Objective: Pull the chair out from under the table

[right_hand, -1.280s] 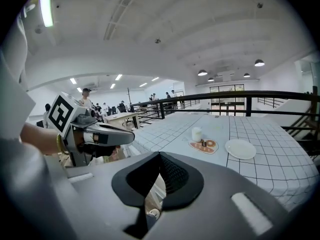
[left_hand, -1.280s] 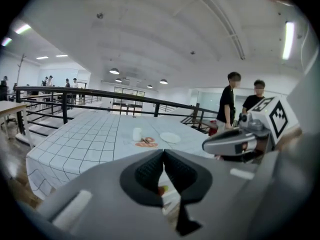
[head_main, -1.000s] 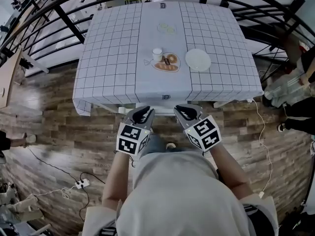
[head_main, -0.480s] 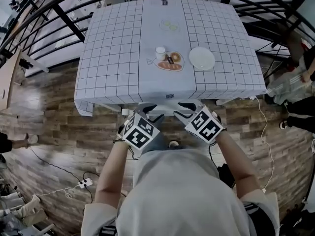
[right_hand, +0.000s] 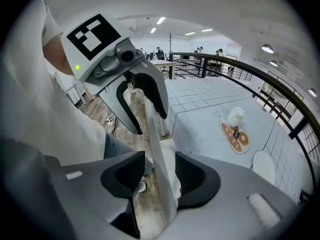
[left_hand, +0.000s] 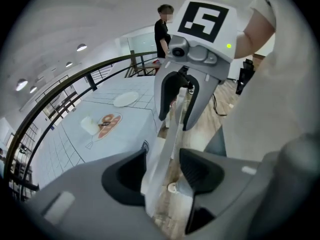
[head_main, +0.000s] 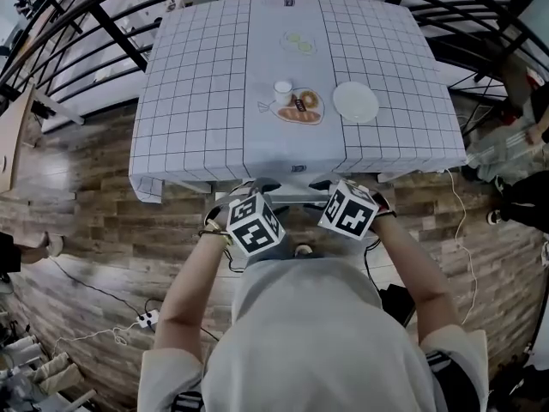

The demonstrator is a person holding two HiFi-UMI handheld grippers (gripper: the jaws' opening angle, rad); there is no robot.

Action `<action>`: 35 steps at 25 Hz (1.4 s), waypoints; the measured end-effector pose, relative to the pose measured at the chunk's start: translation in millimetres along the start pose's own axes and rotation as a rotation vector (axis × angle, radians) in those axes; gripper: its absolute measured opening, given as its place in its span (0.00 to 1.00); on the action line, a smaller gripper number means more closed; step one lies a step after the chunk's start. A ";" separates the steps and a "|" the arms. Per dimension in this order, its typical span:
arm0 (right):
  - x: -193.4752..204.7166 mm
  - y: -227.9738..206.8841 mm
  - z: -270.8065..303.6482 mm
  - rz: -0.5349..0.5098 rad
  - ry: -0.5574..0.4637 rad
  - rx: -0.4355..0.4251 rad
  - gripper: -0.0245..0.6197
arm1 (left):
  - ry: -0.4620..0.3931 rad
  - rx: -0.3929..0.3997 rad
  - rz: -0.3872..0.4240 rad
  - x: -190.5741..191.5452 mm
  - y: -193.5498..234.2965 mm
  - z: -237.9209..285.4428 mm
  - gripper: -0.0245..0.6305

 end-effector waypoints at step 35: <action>3.1 0.9 77.5 -0.236 0.270 -0.076 0.20 | 0.282 0.104 0.289 16.9 6.1 75.9 0.26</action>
Point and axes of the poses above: the fingertips, and each gripper's own axes: z forward along the fingers, y to its left, x out of its underside, the point moved 10 cm from there along -z, backward along the fingers, and after that the axes turned 5 degrees about -z, right-handed, at the moved point
